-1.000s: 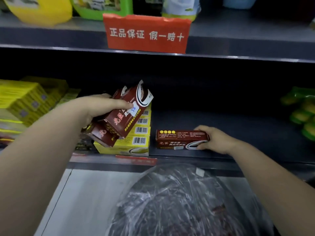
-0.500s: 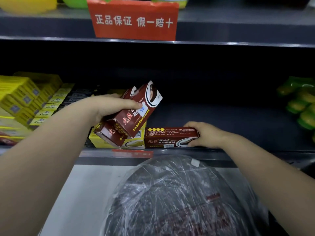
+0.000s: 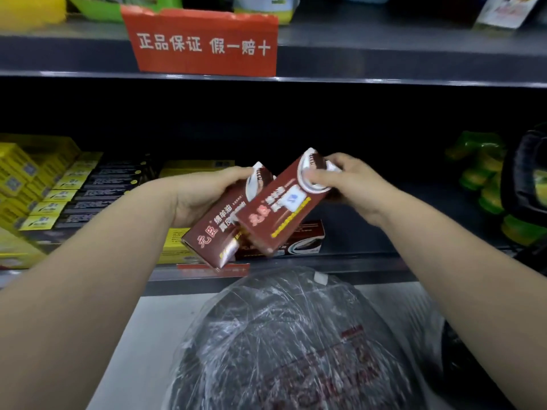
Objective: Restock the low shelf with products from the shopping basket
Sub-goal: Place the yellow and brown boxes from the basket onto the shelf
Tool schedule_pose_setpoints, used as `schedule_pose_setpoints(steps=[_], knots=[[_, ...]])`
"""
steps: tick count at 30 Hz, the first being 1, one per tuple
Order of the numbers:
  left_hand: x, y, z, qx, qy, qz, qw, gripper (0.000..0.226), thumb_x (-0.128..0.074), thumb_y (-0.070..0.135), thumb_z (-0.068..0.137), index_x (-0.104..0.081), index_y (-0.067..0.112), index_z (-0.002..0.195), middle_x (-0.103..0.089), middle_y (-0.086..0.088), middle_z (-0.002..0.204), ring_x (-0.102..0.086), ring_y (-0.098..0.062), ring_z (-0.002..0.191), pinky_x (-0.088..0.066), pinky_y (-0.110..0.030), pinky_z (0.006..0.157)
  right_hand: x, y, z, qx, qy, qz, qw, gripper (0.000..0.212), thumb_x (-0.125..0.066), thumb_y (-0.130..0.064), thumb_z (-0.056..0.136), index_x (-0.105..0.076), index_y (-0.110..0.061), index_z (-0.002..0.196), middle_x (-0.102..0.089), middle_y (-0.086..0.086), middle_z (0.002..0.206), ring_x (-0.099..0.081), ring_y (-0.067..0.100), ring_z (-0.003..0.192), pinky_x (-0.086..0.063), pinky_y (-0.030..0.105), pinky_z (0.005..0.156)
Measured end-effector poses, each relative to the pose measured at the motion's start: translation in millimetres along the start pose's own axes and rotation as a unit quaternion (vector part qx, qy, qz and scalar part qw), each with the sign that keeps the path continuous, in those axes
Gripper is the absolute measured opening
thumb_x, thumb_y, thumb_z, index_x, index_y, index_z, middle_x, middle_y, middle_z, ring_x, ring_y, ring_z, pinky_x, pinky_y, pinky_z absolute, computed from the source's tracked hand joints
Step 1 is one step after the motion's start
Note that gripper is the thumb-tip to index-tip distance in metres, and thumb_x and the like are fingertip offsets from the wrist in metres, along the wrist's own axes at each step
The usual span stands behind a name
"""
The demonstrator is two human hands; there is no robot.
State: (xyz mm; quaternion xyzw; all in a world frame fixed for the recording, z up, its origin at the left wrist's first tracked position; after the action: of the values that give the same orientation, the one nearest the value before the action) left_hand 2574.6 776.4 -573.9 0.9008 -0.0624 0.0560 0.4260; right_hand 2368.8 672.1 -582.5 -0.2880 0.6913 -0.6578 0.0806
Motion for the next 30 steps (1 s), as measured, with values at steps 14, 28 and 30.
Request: schedule_pose_setpoints(steps=[14, 28, 30], knots=[[28, -7, -3, 0.004, 0.218, -0.012, 0.976, 0.008, -0.054, 0.017, 0.088, -0.057, 0.01, 0.09, -0.069, -0.008, 0.064, -0.063, -0.022, 0.058, -0.051, -0.031, 0.061, -1, 74, 21, -0.097, 0.012, 0.098, 0.99, 0.026, -0.056, -0.017, 0.093, -0.053, -0.015, 0.119, -0.065, 0.004, 0.111, -0.06, 0.014, 0.101, -0.046, 0.027, 0.093], [22, -1, 4, -0.085, 0.241, 0.012, 0.967, 0.057, -0.074, 0.026, 0.078, -0.048, 0.021, 0.128, -0.068, -0.005, 0.087, -0.067, -0.019, 0.069, -0.051, -0.027, 0.053, -24, 68, 20, 0.017, -0.188, -0.381, 0.905, 0.101, -0.083, -0.029, 0.065, -0.022, -0.034, 0.145, -0.031, -0.003, 0.138, -0.035, 0.019, 0.127, -0.033, 0.038, 0.108], [20, 0, 4, -0.092, 0.245, 0.02, 0.965, 0.059, -0.075, 0.027, 0.076, -0.048, 0.021, 0.129, -0.068, -0.006, 0.09, -0.068, -0.02, 0.07, -0.051, -0.028, 0.053, -25, 69, 20, 0.013, -0.193, -0.368, 0.909, 0.099, -0.083, -0.026, 0.066, -0.024, -0.033, 0.144, -0.031, -0.004, 0.136, -0.038, 0.017, 0.124, -0.035, 0.034, 0.106]])
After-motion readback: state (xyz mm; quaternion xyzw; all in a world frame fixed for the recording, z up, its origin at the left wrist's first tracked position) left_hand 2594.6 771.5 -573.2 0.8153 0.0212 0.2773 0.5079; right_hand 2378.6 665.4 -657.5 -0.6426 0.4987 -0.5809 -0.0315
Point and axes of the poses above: each hand's wrist, its own z-axis towards the middle knuckle, its own x-axis out of the back of the hand, y = z × x, the point moved 2 cm from there along z, towards the middle knuckle
